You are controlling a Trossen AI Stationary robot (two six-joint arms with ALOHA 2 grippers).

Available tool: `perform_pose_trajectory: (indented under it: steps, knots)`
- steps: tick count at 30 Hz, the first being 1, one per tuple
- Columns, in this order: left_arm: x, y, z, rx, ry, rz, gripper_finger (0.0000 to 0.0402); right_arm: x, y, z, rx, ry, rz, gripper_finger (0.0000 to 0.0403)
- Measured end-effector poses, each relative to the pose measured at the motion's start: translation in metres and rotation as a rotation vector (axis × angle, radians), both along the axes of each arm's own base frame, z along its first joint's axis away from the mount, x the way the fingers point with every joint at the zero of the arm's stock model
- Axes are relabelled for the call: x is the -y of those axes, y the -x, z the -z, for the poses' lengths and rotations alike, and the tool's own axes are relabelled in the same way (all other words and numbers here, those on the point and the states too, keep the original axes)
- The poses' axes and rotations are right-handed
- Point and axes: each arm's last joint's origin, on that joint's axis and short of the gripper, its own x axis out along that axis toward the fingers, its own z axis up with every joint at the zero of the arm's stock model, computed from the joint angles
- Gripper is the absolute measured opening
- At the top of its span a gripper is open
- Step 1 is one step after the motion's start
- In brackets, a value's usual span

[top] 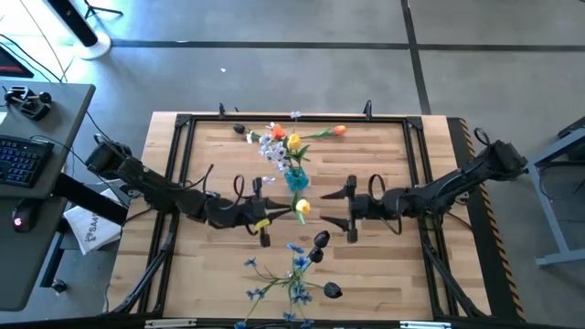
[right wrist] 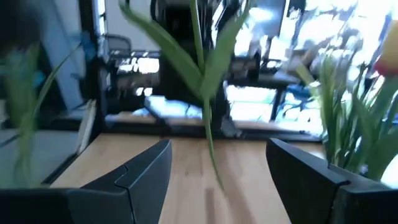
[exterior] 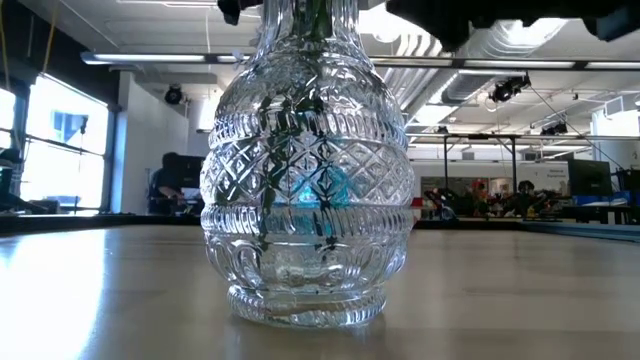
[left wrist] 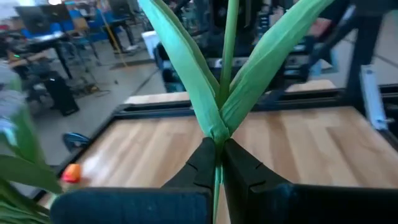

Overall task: Sort flowers into vase by color
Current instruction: Put the yellow tulip into the blue vase

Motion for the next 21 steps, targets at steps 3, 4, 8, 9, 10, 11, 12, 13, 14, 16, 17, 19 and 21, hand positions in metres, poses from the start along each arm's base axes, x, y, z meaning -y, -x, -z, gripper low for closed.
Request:
perform_pose_trajectory:
  steps: [3, 4, 8, 9, 10, 11, 12, 13, 14, 16, 17, 19, 21]
  knots:
    - [-0.009, -0.004, 0.0, 0.011, 0.002, -0.03, 0.0001, 0.003, -0.015, -0.015, 0.037, 0.032, 0.001, 0.0259]
    - [-0.011, -0.005, 0.001, 0.008, 0.002, -0.038, 0.0001, 0.004, -0.02, -0.018, 0.043, 0.037, 0.001, 0.0259]
    - [-0.019, -0.01, 0.007, -0.008, 0.012, -0.076, 0.0001, 0.01, -0.039, -0.033, 0.061, 0.041, 0.003, 0.0258]
    - [-0.02, -0.012, 0.008, -0.012, 0.014, -0.082, 0.0001, 0.011, -0.043, -0.035, 0.055, 0.044, -0.007, 0.0257]
    - [-0.021, -0.013, 0.01, -0.012, 0.014, -0.088, 0.0001, 0.012, -0.047, -0.036, 0.043, 0.049, -0.025, 0.0254]
    - [-0.022, -0.014, 0.011, -0.015, 0.013, -0.091, 0.0001, 0.012, -0.051, -0.036, 0.024, 0.054, -0.049, 0.0248]
    - [-0.022, -0.015, 0.013, -0.021, 0.01, -0.092, 0.0001, 0.012, -0.055, -0.037, 0.008, 0.058, -0.073, 0.024]
    - [-0.022, -0.016, 0.015, -0.026, 0.009, -0.094, 0.0001, 0.012, -0.058, -0.038, -0.006, 0.058, -0.093, 0.023]
    - [-0.022, -0.017, 0.016, -0.029, 0.008, -0.094, 0.0001, 0.012, -0.062, -0.039, -0.022, 0.058, -0.102, 0.0218]
    - [-0.022, -0.017, 0.017, -0.03, 0.007, -0.094, 0.0002, 0.011, -0.067, -0.041, -0.048, 0.061, -0.104, 0.0191]
    - [-0.022, -0.017, 0.017, -0.032, 0.005, -0.092, 0.0002, 0.011, -0.069, -0.041, -0.067, 0.066, -0.104, 0.0175]
    - [-0.021, -0.017, 0.018, -0.038, 0.002, -0.088, 0.0002, 0.011, -0.072, -0.042, -0.097, 0.076, -0.101, 0.014]
    - [-0.021, -0.017, 0.018, -0.038, 0.001, -0.088, 0.0002, 0.011, -0.072, -0.044, -0.117, 0.081, -0.086, 0.0102]
